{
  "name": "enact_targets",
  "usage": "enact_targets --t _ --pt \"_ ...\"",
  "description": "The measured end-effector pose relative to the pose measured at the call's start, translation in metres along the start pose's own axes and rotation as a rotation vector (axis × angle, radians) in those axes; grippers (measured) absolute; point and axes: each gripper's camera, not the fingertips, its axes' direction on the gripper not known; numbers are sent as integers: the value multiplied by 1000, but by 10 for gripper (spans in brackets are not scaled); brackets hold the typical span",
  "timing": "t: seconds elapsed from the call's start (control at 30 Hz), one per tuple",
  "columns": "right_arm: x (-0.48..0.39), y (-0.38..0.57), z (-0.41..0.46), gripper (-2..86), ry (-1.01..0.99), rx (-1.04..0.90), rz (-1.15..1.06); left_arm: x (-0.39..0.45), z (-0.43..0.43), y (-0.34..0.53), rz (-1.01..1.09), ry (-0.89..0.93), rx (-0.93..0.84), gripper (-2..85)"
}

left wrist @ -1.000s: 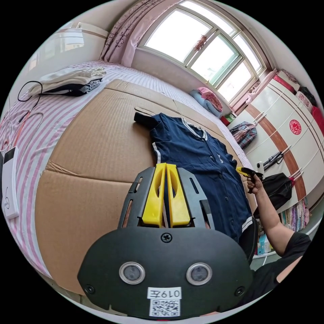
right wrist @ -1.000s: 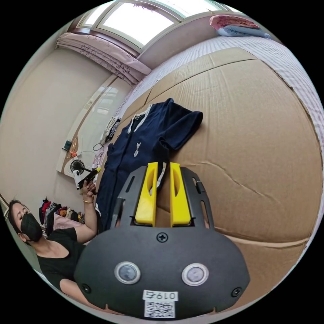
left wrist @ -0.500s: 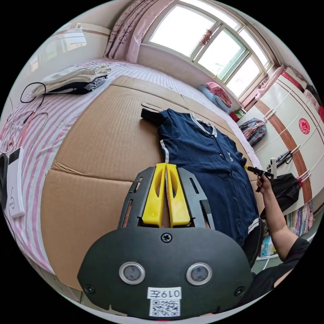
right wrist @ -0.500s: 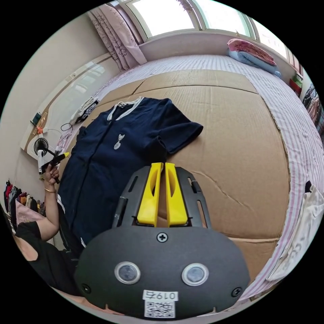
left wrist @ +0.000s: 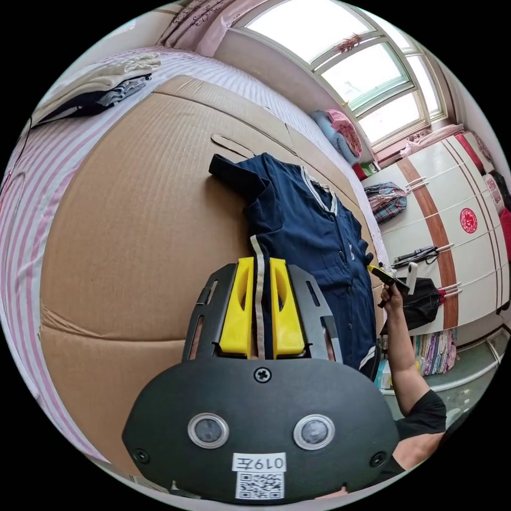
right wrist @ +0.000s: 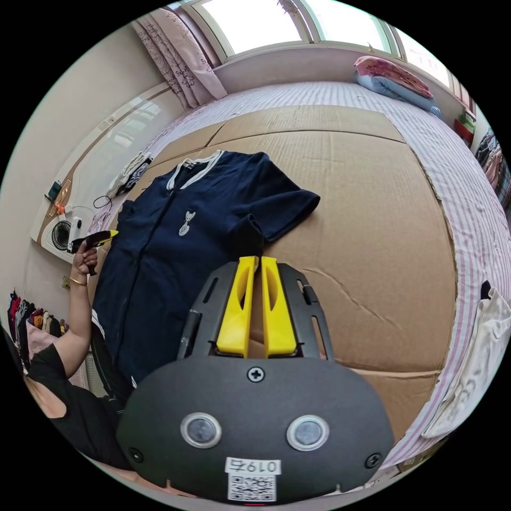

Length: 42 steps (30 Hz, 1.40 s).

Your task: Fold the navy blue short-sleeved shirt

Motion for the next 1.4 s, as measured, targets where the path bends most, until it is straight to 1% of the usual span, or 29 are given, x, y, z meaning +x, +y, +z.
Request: enact_targets --t 0.1,0.17,0.3,0.37,0.43,0.5,0.57,0.63,0.67,0.77,0.9,1.0,1.17,1.27,1.37,1.4 --pt "-1 3 4 3 -2 1 -1 -5 -2 -7 -28 30 24 16" --pt "-3 7 7 3 1 8 -2 -5 -7 -6 0 32 64 16" --pt "-3 11 13 2 -2 14 -1 7 -6 1 54 -183 63 20" --pt "-2 14 16 2 -13 17 4 13 -5 2 67 -203 81 26" --pt "-2 17 18 2 -17 21 8 13 -8 2 55 -189 97 35" --pt "-3 19 21 2 -16 23 9 6 -14 -2 26 -82 130 55" --pt "-4 22 24 3 -16 24 12 2 -13 -9 17 -16 107 72" --pt "-5 24 27 3 -16 23 14 1 -7 -15 17 -8 66 78" --pt "-6 25 28 3 -16 21 14 4 -2 -20 26 -26 28 77" --pt "-7 28 32 3 -12 19 12 15 6 -24 65 -85 1 50" --pt "-12 32 37 0 27 17 1 29 1 -19 117 -173 59 28" --pt "-12 37 42 1 31 25 13 35 8 -10 129 -257 37 28" --pt "-6 49 48 19 -18 45 31 44 7 8 104 -231 50 49" --pt "-5 56 50 35 -36 50 23 44 -3 22 54 -218 87 68" --pt "1 69 49 55 -88 71 38 47 -19 48 25 -127 166 75" --pt "3 73 48 56 -107 80 48 50 -23 60 21 -94 166 77"
